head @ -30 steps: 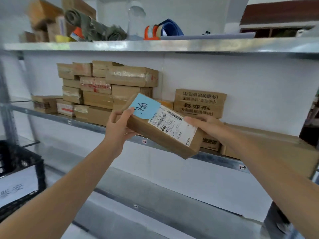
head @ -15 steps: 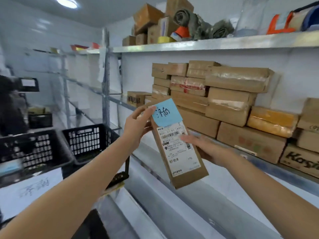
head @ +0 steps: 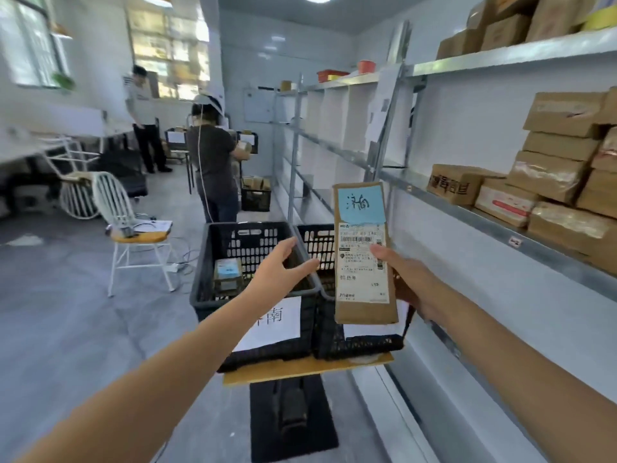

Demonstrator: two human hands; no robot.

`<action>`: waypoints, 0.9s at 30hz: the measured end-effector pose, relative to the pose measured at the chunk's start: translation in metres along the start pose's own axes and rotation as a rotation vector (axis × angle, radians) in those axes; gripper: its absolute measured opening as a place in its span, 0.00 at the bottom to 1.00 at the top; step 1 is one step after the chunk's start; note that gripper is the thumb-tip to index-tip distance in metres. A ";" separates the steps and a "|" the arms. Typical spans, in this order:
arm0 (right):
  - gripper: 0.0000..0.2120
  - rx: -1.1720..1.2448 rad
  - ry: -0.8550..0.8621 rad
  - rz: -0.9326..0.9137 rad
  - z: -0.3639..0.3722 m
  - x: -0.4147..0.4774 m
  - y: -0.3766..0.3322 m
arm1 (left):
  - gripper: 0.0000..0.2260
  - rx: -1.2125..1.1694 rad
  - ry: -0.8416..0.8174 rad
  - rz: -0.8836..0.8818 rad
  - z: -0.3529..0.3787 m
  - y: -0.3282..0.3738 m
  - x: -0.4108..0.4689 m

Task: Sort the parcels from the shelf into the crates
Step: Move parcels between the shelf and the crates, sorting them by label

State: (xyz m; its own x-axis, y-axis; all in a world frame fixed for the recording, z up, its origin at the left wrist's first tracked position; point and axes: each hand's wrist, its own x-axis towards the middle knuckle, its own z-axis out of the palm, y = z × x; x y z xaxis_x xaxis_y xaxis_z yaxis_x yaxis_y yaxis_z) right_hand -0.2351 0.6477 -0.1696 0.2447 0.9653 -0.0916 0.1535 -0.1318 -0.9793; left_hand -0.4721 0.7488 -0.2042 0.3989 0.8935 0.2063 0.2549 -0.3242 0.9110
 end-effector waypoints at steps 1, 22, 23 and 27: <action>0.31 0.013 -0.026 0.004 0.014 0.014 0.001 | 0.36 0.040 0.027 -0.021 -0.013 -0.013 0.002; 0.34 0.052 -0.385 0.140 0.133 0.334 0.026 | 0.28 0.378 0.306 -0.170 -0.106 -0.104 0.195; 0.32 0.055 -0.391 0.149 0.136 0.349 0.029 | 0.28 0.372 0.312 -0.184 -0.103 -0.110 0.207; 0.31 0.063 -0.396 0.197 0.145 0.396 0.043 | 0.31 0.369 0.291 -0.255 -0.093 -0.142 0.237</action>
State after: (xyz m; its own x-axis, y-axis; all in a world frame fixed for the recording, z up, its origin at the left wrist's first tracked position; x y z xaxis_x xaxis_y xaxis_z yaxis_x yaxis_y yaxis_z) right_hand -0.2707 1.0571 -0.2742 -0.1240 0.9365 -0.3279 0.0789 -0.3201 -0.9441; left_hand -0.4951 1.0358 -0.2518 0.0358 0.9905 0.1330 0.6260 -0.1259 0.7696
